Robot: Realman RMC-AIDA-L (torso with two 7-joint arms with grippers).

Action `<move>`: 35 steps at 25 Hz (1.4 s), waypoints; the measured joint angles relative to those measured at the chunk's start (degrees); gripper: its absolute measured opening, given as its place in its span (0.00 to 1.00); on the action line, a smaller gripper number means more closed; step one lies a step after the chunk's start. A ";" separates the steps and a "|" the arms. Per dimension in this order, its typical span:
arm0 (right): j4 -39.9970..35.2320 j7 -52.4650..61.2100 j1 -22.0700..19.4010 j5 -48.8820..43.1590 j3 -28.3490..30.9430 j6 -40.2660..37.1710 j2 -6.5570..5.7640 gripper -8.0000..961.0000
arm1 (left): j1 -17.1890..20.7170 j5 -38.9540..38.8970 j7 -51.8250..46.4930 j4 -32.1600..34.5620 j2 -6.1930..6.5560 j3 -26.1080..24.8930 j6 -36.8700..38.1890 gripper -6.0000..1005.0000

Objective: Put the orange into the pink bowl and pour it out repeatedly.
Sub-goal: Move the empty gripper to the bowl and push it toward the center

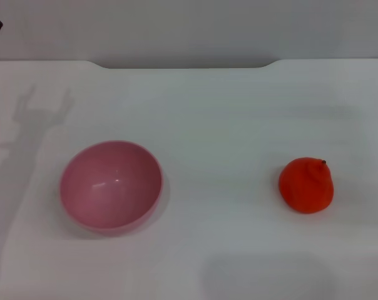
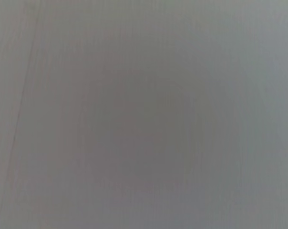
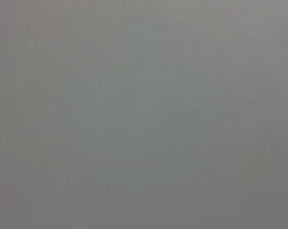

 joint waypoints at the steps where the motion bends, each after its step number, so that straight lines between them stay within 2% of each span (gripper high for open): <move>1: 0.00 0.00 0.04 0.01 0.00 -0.02 0.00 0.70 | 0.00 0.00 0.00 0.00 0.00 0.00 0.00 0.80; 16: 0.18 0.16 0.25 0.01 0.00 0.32 0.00 0.70 | -1.58 0.39 0.24 0.16 0.17 -0.26 -2.94 0.78; 35: 0.39 0.49 0.21 0.48 0.00 0.34 0.08 0.70 | -1.93 0.45 -0.56 0.21 0.39 0.18 -2.90 0.77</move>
